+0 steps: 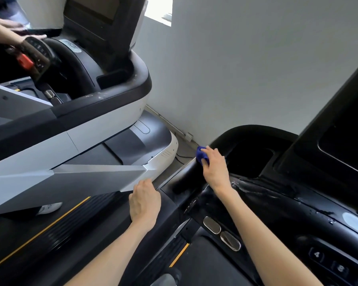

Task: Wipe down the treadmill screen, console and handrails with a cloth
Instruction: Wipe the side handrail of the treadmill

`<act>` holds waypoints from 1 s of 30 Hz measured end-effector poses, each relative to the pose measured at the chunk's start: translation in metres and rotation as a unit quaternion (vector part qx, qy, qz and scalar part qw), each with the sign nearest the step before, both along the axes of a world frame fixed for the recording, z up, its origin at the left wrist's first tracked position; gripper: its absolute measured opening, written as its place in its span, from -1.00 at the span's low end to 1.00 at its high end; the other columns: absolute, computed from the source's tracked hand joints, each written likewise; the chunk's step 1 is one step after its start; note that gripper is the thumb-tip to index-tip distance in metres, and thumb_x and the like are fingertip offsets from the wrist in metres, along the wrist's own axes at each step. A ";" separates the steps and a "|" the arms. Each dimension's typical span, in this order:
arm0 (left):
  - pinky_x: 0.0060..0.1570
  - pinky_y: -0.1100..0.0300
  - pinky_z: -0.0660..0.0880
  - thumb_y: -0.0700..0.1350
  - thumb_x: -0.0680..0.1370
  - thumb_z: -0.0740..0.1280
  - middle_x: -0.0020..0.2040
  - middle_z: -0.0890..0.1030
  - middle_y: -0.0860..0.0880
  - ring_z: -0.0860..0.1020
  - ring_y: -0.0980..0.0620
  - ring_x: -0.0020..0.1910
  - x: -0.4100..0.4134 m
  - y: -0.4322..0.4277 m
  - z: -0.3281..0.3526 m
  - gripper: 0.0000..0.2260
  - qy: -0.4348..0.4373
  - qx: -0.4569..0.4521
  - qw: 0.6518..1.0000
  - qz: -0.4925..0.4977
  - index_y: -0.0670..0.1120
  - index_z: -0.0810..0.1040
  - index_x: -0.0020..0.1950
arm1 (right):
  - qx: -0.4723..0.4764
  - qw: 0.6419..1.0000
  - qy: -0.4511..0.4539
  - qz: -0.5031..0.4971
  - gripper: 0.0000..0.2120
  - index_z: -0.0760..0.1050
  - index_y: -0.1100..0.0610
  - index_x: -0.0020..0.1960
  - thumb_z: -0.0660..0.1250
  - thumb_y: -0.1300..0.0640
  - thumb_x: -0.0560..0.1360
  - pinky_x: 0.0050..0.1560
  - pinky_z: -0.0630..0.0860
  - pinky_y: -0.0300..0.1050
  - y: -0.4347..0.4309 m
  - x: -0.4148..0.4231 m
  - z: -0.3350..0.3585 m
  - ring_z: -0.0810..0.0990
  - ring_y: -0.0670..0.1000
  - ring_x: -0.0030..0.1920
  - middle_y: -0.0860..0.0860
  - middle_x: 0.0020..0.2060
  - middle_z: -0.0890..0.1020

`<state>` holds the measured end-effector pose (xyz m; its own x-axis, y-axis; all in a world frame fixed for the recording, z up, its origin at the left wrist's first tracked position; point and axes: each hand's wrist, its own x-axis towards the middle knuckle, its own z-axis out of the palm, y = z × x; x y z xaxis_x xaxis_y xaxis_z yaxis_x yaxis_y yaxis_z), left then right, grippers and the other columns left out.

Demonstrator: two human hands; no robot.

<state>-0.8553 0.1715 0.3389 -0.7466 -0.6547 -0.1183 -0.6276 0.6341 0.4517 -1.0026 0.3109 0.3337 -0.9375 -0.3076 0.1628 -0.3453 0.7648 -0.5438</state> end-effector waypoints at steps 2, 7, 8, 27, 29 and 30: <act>0.03 0.02 0.41 -0.31 0.52 0.08 0.07 0.55 -0.12 0.50 -0.15 0.08 -0.002 0.000 -0.001 -0.74 -0.008 -0.006 1.000 0.001 -0.19 0.49 0.10 | 0.007 0.991 0.081 0.108 -0.69 0.52 0.13 0.19 0.19 0.27 0.49 0.24 0.32 0.18 -0.016 0.047 -0.003 0.47 0.17 0.26 0.06 0.22 0.54; 0.04 0.05 0.41 -0.23 0.57 0.12 0.07 0.54 -0.11 0.51 -0.11 0.08 -0.001 0.001 -0.002 -0.81 -0.008 -0.009 1.000 -0.002 -0.16 0.49 0.10 | 0.007 0.954 0.084 0.286 -0.65 0.43 0.02 0.29 0.15 0.13 0.52 0.42 0.14 0.02 -0.003 0.096 -0.023 0.38 0.05 0.36 -0.04 0.30 0.49; 0.04 0.05 0.42 -0.25 0.56 0.12 0.07 0.54 -0.11 0.51 -0.12 0.08 -0.001 0.001 -0.002 -0.79 -0.009 -0.007 1.000 0.001 -0.17 0.49 0.10 | 0.024 0.950 0.102 0.295 -0.66 0.42 0.03 0.29 0.18 0.14 0.52 0.41 0.17 0.02 0.002 0.083 -0.021 0.40 0.06 0.35 -0.02 0.30 0.50; 0.02 0.02 0.44 -0.30 0.53 0.09 0.03 0.55 -0.11 0.51 -0.13 0.03 0.002 0.001 0.000 -0.77 -0.005 0.002 1.000 0.012 -0.18 0.51 0.06 | -0.080 0.994 0.004 -0.072 -0.67 0.42 0.14 0.34 0.21 0.22 0.57 0.43 0.14 0.04 0.024 -0.023 -0.014 0.21 0.13 0.44 0.10 0.40 0.36; 0.01 0.03 0.44 -0.29 0.54 0.09 0.02 0.55 -0.10 0.51 -0.12 0.02 0.001 0.000 -0.001 -0.77 -0.003 -0.001 1.000 0.010 -0.17 0.51 0.06 | -0.115 0.983 0.002 -0.145 -0.67 0.43 0.12 0.34 0.21 0.18 0.58 0.34 0.21 -0.15 0.019 -0.019 -0.013 0.27 0.06 0.38 0.07 0.37 0.37; 0.00 0.03 0.44 -0.29 0.54 0.09 0.02 0.55 -0.10 0.51 -0.12 0.01 0.001 0.000 -0.002 -0.77 -0.004 -0.001 1.000 0.010 -0.17 0.51 0.05 | -0.130 0.978 0.005 -0.166 -0.67 0.44 0.12 0.34 0.23 0.18 0.57 0.29 0.24 -0.20 0.016 -0.011 -0.014 0.32 0.06 0.34 0.07 0.35 0.39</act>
<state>-0.8545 0.1713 0.3372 -0.7330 -0.6690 -0.1227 -0.6430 0.6228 0.4457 -1.0131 0.3268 0.3196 -0.9764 0.0662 0.2056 -0.1087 0.6720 -0.7326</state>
